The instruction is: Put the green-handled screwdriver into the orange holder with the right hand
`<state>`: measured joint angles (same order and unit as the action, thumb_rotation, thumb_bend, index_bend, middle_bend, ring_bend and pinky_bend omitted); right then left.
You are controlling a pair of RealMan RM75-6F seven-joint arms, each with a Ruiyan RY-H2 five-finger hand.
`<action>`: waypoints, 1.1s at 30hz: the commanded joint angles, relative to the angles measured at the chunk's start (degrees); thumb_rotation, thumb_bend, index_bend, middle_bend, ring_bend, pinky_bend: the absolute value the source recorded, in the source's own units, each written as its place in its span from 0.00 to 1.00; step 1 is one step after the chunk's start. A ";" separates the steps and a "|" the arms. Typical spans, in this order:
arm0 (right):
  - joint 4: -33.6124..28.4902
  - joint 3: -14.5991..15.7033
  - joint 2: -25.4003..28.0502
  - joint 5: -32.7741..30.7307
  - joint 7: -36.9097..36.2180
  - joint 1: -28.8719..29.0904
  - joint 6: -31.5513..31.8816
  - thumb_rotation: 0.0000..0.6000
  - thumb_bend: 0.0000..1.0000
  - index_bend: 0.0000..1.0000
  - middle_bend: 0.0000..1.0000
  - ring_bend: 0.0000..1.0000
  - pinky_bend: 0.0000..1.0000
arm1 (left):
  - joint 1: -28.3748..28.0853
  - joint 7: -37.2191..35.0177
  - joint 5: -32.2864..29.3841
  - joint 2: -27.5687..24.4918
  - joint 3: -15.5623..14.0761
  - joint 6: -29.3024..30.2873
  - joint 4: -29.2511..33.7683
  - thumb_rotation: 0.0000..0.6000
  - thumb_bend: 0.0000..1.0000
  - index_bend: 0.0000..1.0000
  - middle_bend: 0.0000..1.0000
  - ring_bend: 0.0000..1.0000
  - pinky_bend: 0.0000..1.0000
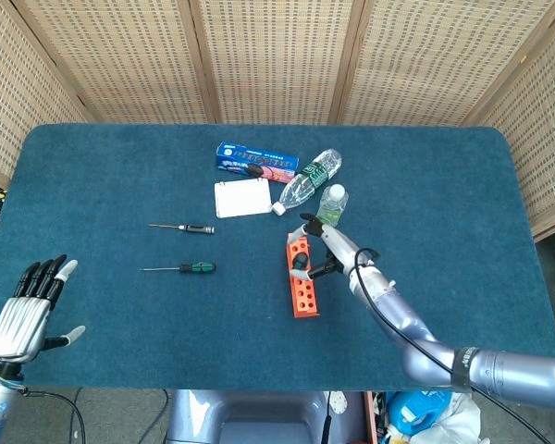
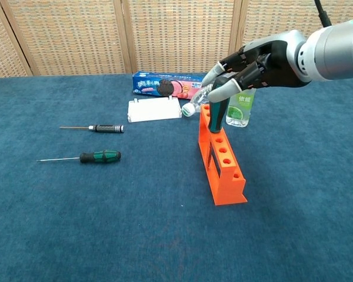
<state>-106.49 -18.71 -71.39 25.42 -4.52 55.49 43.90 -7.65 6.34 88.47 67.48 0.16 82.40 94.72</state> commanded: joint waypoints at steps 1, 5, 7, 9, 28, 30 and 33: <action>-1.74 -0.73 1.89 0.70 -0.15 -0.58 0.76 1.00 0.19 0.32 0.00 0.00 0.00 | 0.00 -0.03 -0.06 -0.03 0.07 0.04 0.00 1.00 0.00 0.00 0.00 0.00 0.00; -5.22 -2.03 5.63 2.03 -0.65 -1.95 2.14 1.00 0.19 0.30 0.00 0.00 0.00 | 0.04 -0.01 -0.02 -0.05 0.07 0.15 0.08 1.00 0.00 0.00 0.00 0.00 0.00; -7.18 -2.60 7.51 3.27 -1.08 -3.06 3.07 1.00 0.19 0.29 0.00 0.00 0.00 | 0.07 -0.03 0.06 -0.09 0.07 0.27 0.14 1.00 0.00 0.00 0.00 0.00 0.00; -9.24 -2.81 9.64 5.17 -1.27 -4.51 4.08 1.00 0.19 0.29 0.00 0.00 0.00 | 0.09 -0.06 0.07 -0.14 0.10 0.36 0.20 1.00 0.00 0.00 0.00 0.00 0.00; -5.49 15.03 13.66 47.12 9.84 -31.53 34.54 1.00 0.19 0.09 0.00 0.00 0.00 | 0.47 0.68 0.21 -0.35 0.28 1.30 0.97 1.00 0.00 0.00 0.00 0.00 0.00; -2.83 16.72 11.88 49.89 11.59 -34.16 38.00 1.00 0.19 0.06 0.00 0.00 0.00 | 0.50 0.96 0.28 -0.29 0.23 1.33 1.11 1.00 0.00 0.00 0.00 0.00 0.00; 0.24 18.65 9.51 52.08 13.69 -37.69 41.92 1.00 0.19 0.01 0.00 0.00 0.00 | 0.55 1.44 0.37 -0.20 0.22 1.47 1.18 1.00 0.00 0.00 0.00 0.00 0.00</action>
<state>-109.38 -2.72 -59.38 74.59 6.62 21.16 82.36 -7.12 7.74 88.83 67.26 0.38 83.84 95.88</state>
